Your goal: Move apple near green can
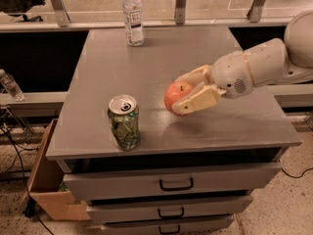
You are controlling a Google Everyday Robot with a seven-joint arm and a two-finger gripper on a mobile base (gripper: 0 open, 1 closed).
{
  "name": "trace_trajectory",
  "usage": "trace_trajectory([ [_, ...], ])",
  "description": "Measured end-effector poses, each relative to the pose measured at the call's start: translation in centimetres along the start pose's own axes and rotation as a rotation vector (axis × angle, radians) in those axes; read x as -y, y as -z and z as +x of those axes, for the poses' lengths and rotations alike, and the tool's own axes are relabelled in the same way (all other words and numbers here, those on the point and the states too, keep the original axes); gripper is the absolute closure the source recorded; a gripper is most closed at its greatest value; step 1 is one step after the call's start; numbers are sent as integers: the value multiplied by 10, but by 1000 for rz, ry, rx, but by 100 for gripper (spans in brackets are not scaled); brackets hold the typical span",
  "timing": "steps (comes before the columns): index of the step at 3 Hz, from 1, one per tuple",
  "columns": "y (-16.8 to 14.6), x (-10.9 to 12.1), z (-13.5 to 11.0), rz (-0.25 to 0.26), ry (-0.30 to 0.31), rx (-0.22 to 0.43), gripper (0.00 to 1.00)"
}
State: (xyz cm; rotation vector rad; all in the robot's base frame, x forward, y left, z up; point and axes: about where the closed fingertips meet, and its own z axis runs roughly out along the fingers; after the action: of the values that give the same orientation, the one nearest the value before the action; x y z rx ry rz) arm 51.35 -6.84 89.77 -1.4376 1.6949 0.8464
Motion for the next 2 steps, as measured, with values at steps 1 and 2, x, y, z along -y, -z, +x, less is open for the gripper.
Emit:
trace_trajectory([
  [1, -28, -17, -6, -62, 35, 21, 100],
  [2, -47, -30, -12, -100, 64, 51, 100],
])
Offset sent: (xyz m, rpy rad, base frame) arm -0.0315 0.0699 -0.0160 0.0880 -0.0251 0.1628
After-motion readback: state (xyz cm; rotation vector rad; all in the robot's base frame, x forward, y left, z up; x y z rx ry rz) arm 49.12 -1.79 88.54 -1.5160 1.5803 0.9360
